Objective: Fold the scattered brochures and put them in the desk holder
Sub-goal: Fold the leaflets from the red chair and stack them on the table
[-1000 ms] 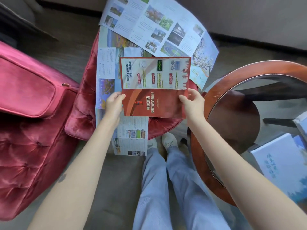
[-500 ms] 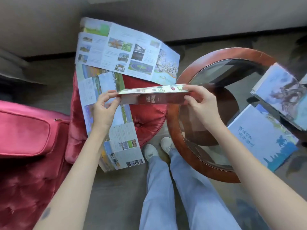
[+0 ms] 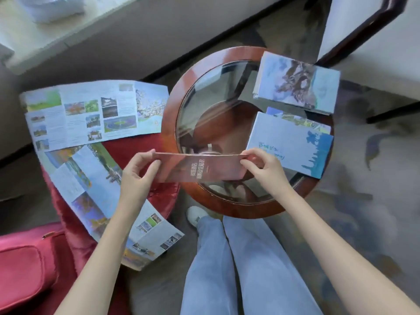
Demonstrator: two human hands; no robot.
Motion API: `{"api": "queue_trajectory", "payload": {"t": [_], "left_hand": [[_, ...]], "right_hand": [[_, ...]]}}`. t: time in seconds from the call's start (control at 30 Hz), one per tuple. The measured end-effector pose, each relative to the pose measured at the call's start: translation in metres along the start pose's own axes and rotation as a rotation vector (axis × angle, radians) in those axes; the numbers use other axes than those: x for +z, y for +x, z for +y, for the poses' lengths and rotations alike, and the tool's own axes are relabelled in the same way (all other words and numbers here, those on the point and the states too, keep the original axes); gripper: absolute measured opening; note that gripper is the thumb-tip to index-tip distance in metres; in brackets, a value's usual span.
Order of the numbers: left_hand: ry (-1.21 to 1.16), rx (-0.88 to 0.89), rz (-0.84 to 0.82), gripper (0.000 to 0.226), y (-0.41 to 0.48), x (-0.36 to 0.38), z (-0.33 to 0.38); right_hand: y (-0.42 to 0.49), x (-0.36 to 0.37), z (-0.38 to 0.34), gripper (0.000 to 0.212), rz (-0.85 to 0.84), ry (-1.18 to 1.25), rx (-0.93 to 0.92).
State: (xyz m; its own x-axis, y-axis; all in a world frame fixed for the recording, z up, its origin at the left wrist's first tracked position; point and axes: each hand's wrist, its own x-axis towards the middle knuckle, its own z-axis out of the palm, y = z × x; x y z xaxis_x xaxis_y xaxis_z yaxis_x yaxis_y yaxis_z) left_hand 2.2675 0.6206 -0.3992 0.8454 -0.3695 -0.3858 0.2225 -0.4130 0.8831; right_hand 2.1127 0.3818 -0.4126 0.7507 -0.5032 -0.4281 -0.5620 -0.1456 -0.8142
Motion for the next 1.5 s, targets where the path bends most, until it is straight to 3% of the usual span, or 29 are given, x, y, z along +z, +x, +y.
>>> {"api": "queue_trajectory", "payload": {"t": [0.13, 0.27, 0.4, 0.53, 0.63, 0.77, 0.97, 1.1, 1.3, 1.5], "left_hand": [[0.129, -0.039, 0.007, 0.021, -0.015, 0.033, -0.015], [0.218, -0.135, 0.025, 0.03, -0.015, 0.056, -0.032], [0.394, -0.091, 0.004, 0.021, -0.004, 0.072, -0.046], [0.466, 0.05, -0.017, 0.026, -0.002, 0.08, -0.052], [0.466, 0.09, 0.066, 0.026, -0.005, 0.074, -0.058], [0.383, -0.082, 0.285, 0.028, -0.015, 0.044, -0.08], [0.259, -0.326, 0.572, 0.033, -0.041, -0.024, -0.126], [0.239, -0.448, 0.773, 0.038, -0.058, -0.068, -0.158], [0.163, -0.615, 0.889, 0.044, -0.081, -0.104, -0.208], [-0.033, -0.749, 0.889, 0.047, -0.091, -0.117, -0.251]], "right_hand": [[-0.026, -0.006, 0.032, 0.018, 0.043, 0.0, 0.102], [-0.041, 0.005, 0.066, 0.012, 0.075, -0.047, 0.234], [-0.043, 0.018, 0.086, 0.012, 0.113, -0.13, 0.286], [-0.04, 0.025, 0.088, 0.015, 0.168, -0.237, 0.311], [-0.037, 0.027, 0.087, 0.029, 0.269, -0.42, 0.292], [-0.03, 0.032, 0.072, 0.036, 0.356, -0.501, 0.147], [-0.001, 0.091, 0.008, 0.025, 0.096, -0.345, -0.214], [0.027, 0.164, -0.031, 0.024, -0.095, -0.271, -0.339], [0.044, 0.257, -0.04, 0.025, -0.32, -0.337, -0.317], [0.036, 0.306, -0.013, 0.032, -0.565, -0.492, -0.058]]}}
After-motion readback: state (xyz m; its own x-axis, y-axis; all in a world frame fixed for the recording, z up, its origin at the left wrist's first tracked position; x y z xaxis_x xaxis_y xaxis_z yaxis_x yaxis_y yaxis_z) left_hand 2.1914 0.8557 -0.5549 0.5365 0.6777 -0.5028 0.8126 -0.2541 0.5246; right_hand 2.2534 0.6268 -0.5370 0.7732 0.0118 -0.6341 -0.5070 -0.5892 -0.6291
